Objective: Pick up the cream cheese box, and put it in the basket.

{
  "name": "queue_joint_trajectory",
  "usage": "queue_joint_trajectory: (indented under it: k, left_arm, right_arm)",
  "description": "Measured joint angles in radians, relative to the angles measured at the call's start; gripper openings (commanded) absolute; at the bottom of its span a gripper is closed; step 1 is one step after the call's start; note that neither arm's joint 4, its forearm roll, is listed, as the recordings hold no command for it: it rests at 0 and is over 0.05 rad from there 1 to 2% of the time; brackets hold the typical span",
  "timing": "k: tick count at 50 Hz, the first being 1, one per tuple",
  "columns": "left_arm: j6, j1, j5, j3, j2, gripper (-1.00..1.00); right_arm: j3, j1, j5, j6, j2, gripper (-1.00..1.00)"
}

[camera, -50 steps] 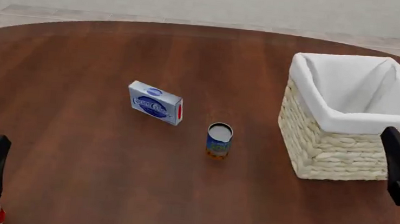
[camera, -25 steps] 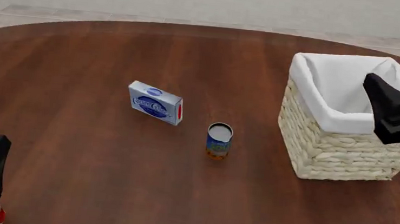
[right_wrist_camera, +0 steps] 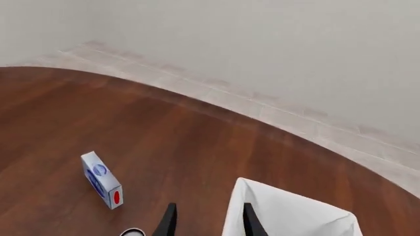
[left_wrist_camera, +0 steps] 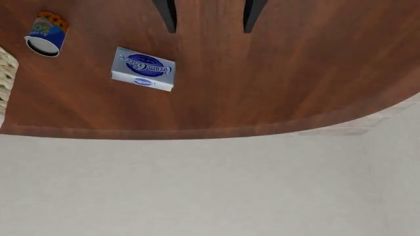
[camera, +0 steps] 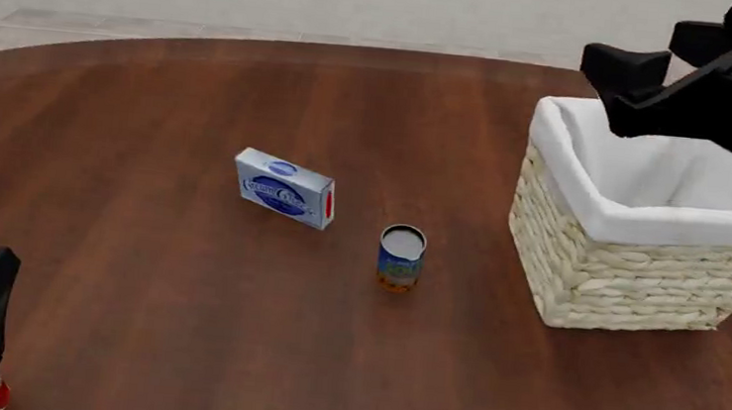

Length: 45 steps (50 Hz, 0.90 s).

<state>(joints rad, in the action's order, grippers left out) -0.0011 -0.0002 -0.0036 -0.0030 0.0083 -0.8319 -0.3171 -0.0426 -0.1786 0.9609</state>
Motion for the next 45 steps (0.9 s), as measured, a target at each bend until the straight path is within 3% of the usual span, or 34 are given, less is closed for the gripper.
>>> queue_joint_trajectory:
  k: [23, 45]
  left_arm:
    - [0.0, 0.0, 0.0, 0.0, 0.0, 1.0]
    - [0.0, 0.0, 0.0, 0.0, 0.0, 1.0]
  right_arm:
    - [-0.322, -0.131, -0.176, 0.075, 0.247, 1.0]
    - [-0.592, -0.214, -0.36, 0.085, 0.449, 1.0]
